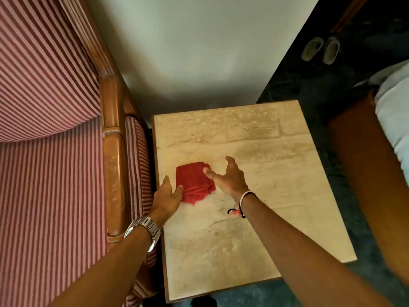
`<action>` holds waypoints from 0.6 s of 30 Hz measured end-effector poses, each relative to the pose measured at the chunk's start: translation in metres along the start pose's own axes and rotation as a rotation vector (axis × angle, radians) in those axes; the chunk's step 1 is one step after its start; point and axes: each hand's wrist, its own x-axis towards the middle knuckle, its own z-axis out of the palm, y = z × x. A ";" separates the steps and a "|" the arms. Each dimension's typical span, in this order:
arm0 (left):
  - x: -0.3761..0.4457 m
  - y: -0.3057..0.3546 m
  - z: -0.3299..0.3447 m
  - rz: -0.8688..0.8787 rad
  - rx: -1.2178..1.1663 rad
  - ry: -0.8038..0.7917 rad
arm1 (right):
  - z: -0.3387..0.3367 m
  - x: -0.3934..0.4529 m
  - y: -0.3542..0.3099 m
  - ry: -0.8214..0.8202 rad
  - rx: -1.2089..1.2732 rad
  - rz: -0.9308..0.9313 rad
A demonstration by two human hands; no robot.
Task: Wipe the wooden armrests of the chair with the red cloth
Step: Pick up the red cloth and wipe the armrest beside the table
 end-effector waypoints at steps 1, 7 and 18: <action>0.008 -0.003 0.003 -0.002 -0.023 0.019 | 0.003 0.005 0.004 -0.001 0.004 0.005; 0.041 -0.012 0.015 -0.076 -0.137 0.083 | 0.022 0.029 0.029 -0.003 0.021 0.019; 0.064 -0.012 0.024 -0.196 -0.323 0.130 | 0.053 0.036 0.026 0.010 0.053 0.002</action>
